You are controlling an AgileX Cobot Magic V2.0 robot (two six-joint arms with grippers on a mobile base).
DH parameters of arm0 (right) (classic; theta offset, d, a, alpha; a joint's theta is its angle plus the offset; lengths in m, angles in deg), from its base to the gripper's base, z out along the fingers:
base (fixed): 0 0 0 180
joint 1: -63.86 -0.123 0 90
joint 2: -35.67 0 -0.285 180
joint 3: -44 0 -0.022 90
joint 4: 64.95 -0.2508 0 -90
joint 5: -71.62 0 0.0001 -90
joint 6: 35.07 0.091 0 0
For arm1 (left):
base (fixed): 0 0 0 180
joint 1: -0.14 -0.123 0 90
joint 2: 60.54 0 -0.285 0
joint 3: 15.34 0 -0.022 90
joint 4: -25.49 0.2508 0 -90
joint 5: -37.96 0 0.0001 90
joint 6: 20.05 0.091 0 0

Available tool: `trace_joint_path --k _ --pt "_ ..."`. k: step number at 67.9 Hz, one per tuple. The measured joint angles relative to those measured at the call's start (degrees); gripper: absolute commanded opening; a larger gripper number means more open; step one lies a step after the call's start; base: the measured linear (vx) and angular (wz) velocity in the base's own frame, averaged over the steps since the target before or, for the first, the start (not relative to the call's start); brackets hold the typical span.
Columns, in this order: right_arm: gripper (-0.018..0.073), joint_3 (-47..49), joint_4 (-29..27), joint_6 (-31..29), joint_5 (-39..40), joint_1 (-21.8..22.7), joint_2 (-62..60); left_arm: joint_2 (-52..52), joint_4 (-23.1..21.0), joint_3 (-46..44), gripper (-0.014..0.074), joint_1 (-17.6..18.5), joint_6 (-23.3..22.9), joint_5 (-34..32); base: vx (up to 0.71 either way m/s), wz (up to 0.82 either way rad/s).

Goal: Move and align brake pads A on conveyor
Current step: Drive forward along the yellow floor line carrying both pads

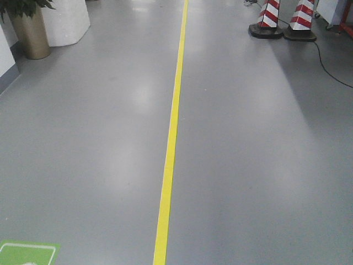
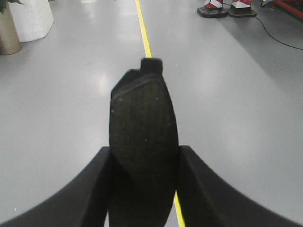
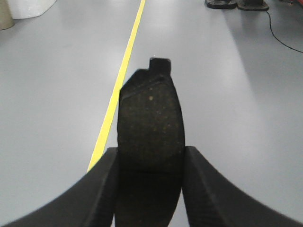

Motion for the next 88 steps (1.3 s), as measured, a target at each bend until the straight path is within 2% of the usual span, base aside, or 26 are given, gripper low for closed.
trace_joint_path --k 46,88 --pt "-0.0004 0.0 0.0 0.0 0.0 0.0 0.0 0.0 0.0 0.0 -0.0006 0.0 0.0 0.0 0.59 -0.14" --pt "-0.0004 0.0 0.0 0.0 -0.1 0.0 0.0 0.0 0.0 0.0 -0.0006 0.0 0.0 0.0 0.74 -0.02"
